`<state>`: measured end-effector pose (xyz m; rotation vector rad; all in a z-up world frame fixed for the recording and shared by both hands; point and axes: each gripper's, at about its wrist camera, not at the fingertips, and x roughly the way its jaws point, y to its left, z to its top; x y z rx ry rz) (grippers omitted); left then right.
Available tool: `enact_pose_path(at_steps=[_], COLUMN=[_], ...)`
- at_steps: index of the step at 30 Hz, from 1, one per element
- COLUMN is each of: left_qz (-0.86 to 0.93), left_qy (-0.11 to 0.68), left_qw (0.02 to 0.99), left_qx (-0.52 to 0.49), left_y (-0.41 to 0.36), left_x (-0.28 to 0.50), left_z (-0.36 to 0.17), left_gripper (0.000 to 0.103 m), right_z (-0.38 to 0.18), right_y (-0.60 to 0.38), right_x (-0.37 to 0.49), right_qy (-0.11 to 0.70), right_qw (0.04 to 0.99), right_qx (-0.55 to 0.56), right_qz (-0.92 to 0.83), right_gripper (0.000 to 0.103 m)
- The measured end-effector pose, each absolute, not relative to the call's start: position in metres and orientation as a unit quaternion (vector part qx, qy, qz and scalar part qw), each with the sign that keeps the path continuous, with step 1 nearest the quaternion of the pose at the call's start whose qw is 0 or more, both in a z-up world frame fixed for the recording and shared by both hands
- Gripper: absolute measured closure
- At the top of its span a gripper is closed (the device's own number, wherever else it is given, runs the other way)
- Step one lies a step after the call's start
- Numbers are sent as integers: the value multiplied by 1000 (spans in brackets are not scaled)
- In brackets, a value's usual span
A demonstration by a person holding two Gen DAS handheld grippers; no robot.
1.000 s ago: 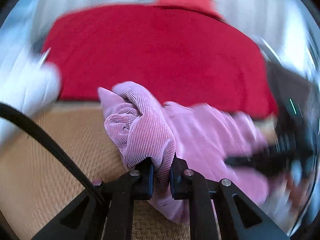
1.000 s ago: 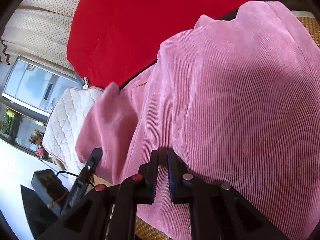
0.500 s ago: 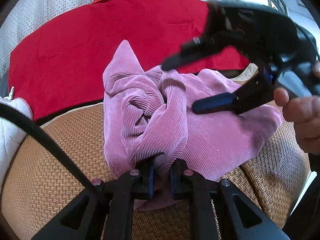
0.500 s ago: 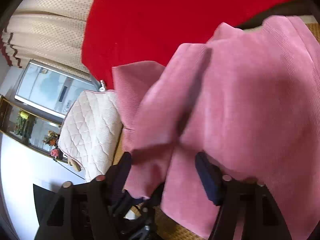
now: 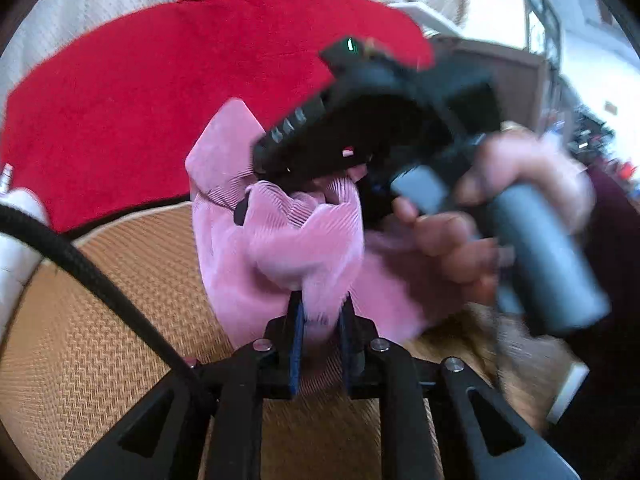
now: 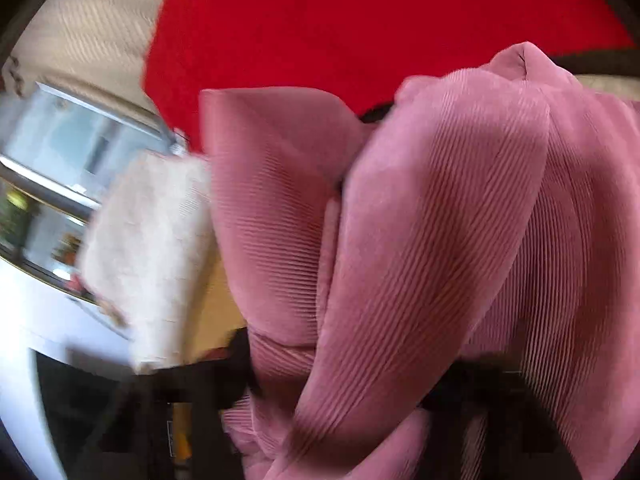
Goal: Fold large clothes
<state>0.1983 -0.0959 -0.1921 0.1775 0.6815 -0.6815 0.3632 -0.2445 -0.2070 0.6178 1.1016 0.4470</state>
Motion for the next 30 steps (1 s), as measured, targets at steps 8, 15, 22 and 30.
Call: enact_pose_path(at_steps=[8,15,22,30], left_qz=[-295,-308,-394,-449], left_qy=[408,465,408,422], left_qw=[844,804,804,783], left_qx=[-187,-205,-181,-86], left_y=[13,-24,-76,-181], left_x=[255,279,263,252], left_z=[-200,-234,-178,-177], left_gripper=[56,95,99,98], right_z=[-199,-163,-118,-157], right_y=[-250,-240,-287,-447], right_x=[352,331,297,240], right_qy=[484,440,369,298], right_qw=[800,820,833,824], right_qx=[285,273,322,459], right_qz=[212,243,256,147], right_gripper=[69,73,74,75])
